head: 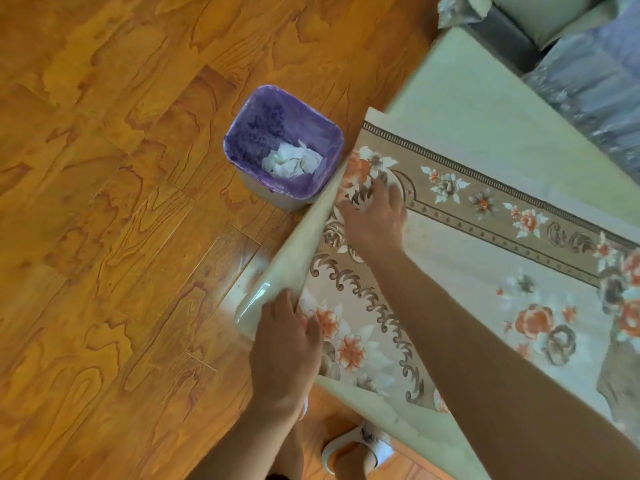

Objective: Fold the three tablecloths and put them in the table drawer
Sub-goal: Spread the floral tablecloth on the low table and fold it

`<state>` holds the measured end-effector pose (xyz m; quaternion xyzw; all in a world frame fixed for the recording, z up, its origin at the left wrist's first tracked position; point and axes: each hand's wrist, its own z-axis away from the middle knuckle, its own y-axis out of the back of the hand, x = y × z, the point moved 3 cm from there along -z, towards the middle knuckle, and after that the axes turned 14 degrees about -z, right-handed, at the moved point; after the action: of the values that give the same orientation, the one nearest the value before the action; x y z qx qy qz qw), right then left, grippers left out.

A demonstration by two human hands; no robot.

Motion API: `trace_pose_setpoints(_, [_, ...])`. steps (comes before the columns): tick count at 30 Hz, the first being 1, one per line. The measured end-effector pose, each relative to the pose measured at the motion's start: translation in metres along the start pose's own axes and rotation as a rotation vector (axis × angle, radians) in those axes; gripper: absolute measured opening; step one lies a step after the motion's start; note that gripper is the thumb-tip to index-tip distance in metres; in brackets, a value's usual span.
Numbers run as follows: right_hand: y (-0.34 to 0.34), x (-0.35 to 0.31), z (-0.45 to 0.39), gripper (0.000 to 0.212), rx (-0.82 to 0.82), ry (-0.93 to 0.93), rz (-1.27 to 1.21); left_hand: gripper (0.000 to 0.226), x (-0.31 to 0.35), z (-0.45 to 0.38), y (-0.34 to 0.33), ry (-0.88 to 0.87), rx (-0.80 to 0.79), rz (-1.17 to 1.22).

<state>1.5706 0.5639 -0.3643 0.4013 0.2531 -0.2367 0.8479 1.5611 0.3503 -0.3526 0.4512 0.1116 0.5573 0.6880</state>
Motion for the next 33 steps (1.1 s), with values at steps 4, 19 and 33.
trace_pose_setpoints(4, [0.040, 0.054, 0.044, 0.052, 0.077, -0.024, -0.080, 0.025, -0.015, -0.009, 0.009, 0.089, -0.178, -0.083])
trace_pose_setpoints(19, [0.084, 0.218, 0.184, 0.069, -0.017, -0.027, 0.156, 0.019, -0.001, 0.037, 0.004, 0.386, -0.555, 0.675])
trace_pose_setpoints(33, [0.213, 0.177, 0.227, 0.020, 0.494, 0.002, -0.821, 0.039, 0.244, 0.162, 0.038, -0.683, -0.754, 0.456])
